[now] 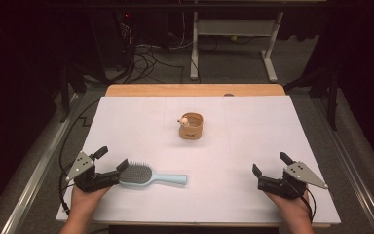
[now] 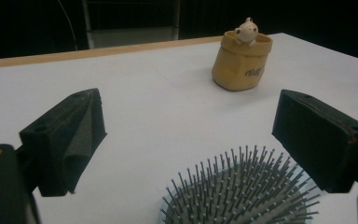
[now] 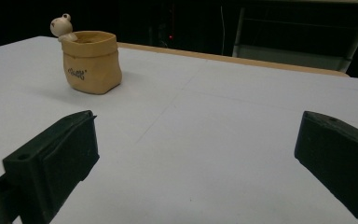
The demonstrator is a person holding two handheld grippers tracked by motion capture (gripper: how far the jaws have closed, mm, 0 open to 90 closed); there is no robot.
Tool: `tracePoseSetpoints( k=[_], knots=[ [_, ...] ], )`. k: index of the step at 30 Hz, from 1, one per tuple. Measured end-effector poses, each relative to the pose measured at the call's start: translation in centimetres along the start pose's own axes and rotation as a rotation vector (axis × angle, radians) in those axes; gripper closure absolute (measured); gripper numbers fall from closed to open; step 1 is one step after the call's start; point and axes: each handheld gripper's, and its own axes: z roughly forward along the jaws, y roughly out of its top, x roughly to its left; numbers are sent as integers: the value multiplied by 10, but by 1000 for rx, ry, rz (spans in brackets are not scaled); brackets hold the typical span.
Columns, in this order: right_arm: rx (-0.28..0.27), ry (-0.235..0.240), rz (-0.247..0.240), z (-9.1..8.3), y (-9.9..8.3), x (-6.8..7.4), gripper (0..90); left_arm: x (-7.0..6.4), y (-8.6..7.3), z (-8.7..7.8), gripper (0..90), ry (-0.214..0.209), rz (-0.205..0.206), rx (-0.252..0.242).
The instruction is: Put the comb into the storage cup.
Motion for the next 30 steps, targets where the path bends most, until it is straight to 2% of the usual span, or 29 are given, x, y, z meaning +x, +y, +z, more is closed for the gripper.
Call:
tracePoseSetpoints(
  k=[1, 10, 12, 15, 20, 24, 26, 30],
  knots=[
    [1, 1, 0, 0, 0, 0, 1, 0, 0, 0, 169, -1, -1, 3],
    [4, 5, 2, 1, -1, 1, 1, -2, -3, 1, 172, 4, -14, 40],
    [3, 5, 4, 1, -1, 1, 1, -4, -3, 1, 174, 3, -7, 44],
    [0, 5, 4, 0, 0, 1, 1, -6, -5, 1, 232, -12, -5, 50],
    [3, 6, 6, 1, -1, 0, 1, -7, -9, 1, 338, -28, -16, 88],
    [3, 4, 7, 1, -1, 0, 1, -8, -10, 1, 381, -35, -29, 96],
    [1, 3, 8, 1, -1, 0, 1, -9, -11, 0, 410, -33, -14, 94],
    [1, 3, 14, 1, -1, 0, 1, -10, -11, -1, 461, -49, -28, 110]
  ],
)
